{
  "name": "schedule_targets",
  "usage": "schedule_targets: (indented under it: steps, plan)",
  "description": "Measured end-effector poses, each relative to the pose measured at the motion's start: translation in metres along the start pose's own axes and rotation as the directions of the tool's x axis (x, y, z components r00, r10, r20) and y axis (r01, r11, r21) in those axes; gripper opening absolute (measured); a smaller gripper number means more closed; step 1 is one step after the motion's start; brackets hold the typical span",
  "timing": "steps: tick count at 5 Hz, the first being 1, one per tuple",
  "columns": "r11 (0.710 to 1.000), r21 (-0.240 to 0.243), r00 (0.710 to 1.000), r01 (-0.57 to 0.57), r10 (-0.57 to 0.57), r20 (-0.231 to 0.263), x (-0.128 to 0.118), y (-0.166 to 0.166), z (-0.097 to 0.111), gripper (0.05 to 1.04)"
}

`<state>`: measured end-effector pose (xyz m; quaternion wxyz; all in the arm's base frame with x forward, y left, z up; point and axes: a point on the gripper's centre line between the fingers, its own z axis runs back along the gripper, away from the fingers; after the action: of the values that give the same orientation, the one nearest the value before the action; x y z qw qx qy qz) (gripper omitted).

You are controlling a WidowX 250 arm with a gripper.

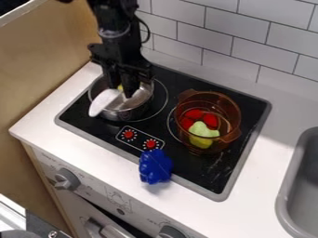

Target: Enlever un couteau vers le coté gauche d' une marmite

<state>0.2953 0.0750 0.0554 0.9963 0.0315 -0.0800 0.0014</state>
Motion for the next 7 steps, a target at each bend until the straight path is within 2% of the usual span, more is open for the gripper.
schedule_targets:
  steps: [1, 2, 3, 4, 5, 6, 7]
  plan:
    - [1.0, 0.026, 0.999, -0.007, 0.008, -0.036, -0.004, -0.005, 0.022, 0.306]
    - [0.999, 0.042, 0.998, -0.017, 0.019, -0.054, -0.019, -0.009, 0.045, 0.306]
    - [0.998, 0.053, 0.996, -0.027, 0.031, -0.087, -0.044, -0.015, 0.054, 0.306]
    - [0.997, 0.078, 0.998, 0.01, -0.005, -0.065, -0.068, -0.013, 0.054, 0.306]
    - [0.99, 0.117, 0.997, 0.075, -0.071, -0.044, -0.077, 0.002, 0.052, 0.306]
    - [0.98, 0.158, 0.993, 0.119, -0.118, -0.01, -0.075, 0.017, 0.042, 0.306]
    - [0.973, 0.185, 0.99, 0.136, -0.139, 0.002, -0.076, 0.027, 0.024, 0.306]
